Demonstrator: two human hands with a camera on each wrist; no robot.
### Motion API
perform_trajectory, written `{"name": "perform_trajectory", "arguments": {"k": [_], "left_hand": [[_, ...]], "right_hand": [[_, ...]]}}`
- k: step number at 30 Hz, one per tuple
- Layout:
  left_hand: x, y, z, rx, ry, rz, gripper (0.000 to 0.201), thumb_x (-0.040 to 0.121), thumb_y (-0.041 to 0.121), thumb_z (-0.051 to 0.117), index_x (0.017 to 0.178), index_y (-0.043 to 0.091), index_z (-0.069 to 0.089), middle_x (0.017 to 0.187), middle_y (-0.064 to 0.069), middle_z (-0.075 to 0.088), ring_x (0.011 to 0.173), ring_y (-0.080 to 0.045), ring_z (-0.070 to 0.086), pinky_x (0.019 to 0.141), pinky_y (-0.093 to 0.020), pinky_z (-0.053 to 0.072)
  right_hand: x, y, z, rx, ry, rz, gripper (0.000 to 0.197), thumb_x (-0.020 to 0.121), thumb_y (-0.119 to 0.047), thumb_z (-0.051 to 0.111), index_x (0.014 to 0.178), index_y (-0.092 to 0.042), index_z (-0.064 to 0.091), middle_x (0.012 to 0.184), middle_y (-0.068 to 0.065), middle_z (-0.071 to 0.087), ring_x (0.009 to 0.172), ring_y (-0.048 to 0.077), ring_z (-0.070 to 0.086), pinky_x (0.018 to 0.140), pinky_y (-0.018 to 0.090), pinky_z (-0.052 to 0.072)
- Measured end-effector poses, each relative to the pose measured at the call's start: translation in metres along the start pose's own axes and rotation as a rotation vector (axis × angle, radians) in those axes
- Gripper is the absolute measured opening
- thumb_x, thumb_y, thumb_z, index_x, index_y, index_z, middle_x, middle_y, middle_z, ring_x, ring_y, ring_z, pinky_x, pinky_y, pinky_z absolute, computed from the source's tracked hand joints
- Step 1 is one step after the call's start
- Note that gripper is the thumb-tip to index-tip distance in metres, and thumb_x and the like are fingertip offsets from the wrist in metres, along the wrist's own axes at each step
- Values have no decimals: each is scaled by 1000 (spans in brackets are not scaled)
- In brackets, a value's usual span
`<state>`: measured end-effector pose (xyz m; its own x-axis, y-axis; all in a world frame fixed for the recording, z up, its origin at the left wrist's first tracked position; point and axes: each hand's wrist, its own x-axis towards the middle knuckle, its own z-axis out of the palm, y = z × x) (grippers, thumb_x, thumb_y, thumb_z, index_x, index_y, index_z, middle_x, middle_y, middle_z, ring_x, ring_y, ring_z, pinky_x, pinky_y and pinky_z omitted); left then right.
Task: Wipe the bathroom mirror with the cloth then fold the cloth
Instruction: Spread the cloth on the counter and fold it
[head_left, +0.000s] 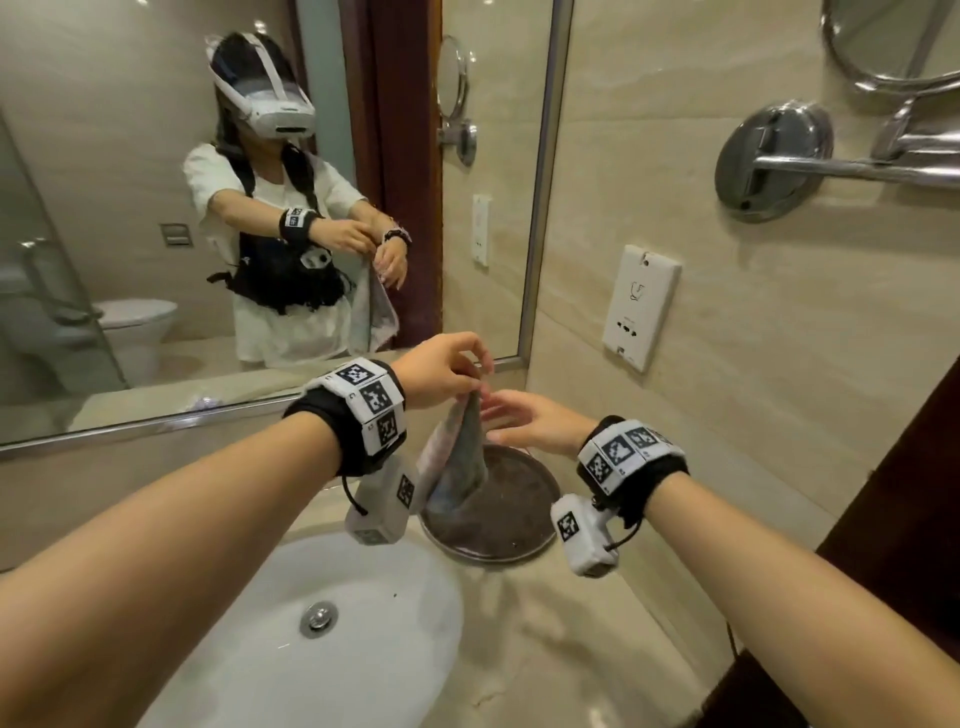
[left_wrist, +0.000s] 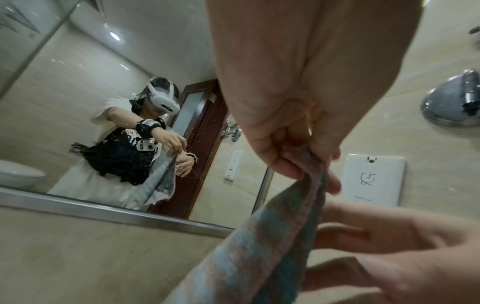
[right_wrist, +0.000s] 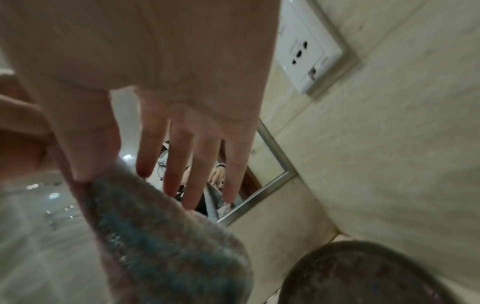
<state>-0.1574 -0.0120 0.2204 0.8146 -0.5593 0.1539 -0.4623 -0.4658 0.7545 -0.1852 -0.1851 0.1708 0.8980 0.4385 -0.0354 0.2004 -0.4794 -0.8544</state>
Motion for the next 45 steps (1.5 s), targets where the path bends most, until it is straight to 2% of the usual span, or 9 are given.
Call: {"name": "perform_trajectory", "arguments": {"k": [5, 8, 11, 14, 22, 29, 33, 38, 45], "left_hand": [[-10, 1, -18, 46, 10, -1, 20, 88, -10, 52, 94, 9, 53, 82, -9, 66, 66, -1, 62, 60, -11, 50], [-20, -2, -31, 116, 7, -42, 20, 88, -8, 54, 99, 8, 55, 89, -14, 66, 72, -15, 61, 62, -13, 51], [-31, -11, -42, 275, -2, -111, 21, 86, -3, 60, 104, 6, 61, 97, -14, 69, 84, -19, 62, 75, -25, 54], [-40, -23, -49, 359, -1, -160, 22, 83, 0, 65, 105, 6, 66, 101, -13, 71, 93, -22, 66, 91, -37, 52], [-48, -16, -55, 425, 30, -123, 16, 87, 5, 61, 100, 10, 67, 91, -5, 66, 83, -15, 60, 81, -29, 51], [-54, -12, -59, 451, 162, -118, 13, 89, 9, 58, 101, 13, 61, 88, -1, 59, 79, -16, 54, 75, -27, 46], [-57, -11, -59, 442, 118, -113, 11, 89, 9, 58, 99, 14, 59, 88, 0, 59, 78, -16, 54, 70, -26, 45], [-56, -8, -54, 458, 125, -88, 10, 89, 11, 59, 89, 20, 54, 85, 2, 57, 74, -13, 53, 64, -21, 41], [-54, -3, -53, 470, 130, -65, 11, 89, 11, 59, 100, 10, 61, 90, -2, 60, 82, -19, 55, 78, -28, 45]], "right_hand": [[20, -12, 18, -24, -18, -73, 40, 88, -2, 59, 126, -6, 47, 97, 17, 57, 86, 19, 56, 76, 31, 54], [29, -13, 22, 59, -53, -16, 48, 87, -2, 61, 128, -18, 43, 74, 2, 47, 65, 12, 49, 58, 21, 47], [33, -14, 21, -3, -118, 16, 26, 86, -5, 64, 110, -9, 57, 86, 6, 54, 75, 15, 52, 62, 19, 43], [34, -10, 19, 29, -125, 44, 13, 84, 3, 63, 83, -10, 60, 71, 5, 55, 60, 11, 51, 57, 16, 45], [36, -4, 38, 188, -155, 72, 18, 77, 6, 56, 72, -11, 51, 70, 0, 51, 59, 0, 53, 63, 11, 44], [35, -13, 43, 128, -138, 95, 14, 86, -4, 61, 86, -17, 54, 89, 6, 56, 68, 14, 53, 49, 17, 39], [26, -16, 36, 107, -182, 169, 23, 84, -15, 65, 107, -8, 65, 96, 11, 63, 83, 24, 61, 83, 36, 49], [15, -19, 29, 54, -175, 175, 28, 87, -6, 61, 113, 3, 63, 95, 12, 63, 79, 19, 61, 80, 29, 50], [5, -18, 18, -30, -66, 192, 39, 80, -20, 71, 109, 5, 64, 96, 13, 62, 89, 22, 58, 80, 28, 46]]}}
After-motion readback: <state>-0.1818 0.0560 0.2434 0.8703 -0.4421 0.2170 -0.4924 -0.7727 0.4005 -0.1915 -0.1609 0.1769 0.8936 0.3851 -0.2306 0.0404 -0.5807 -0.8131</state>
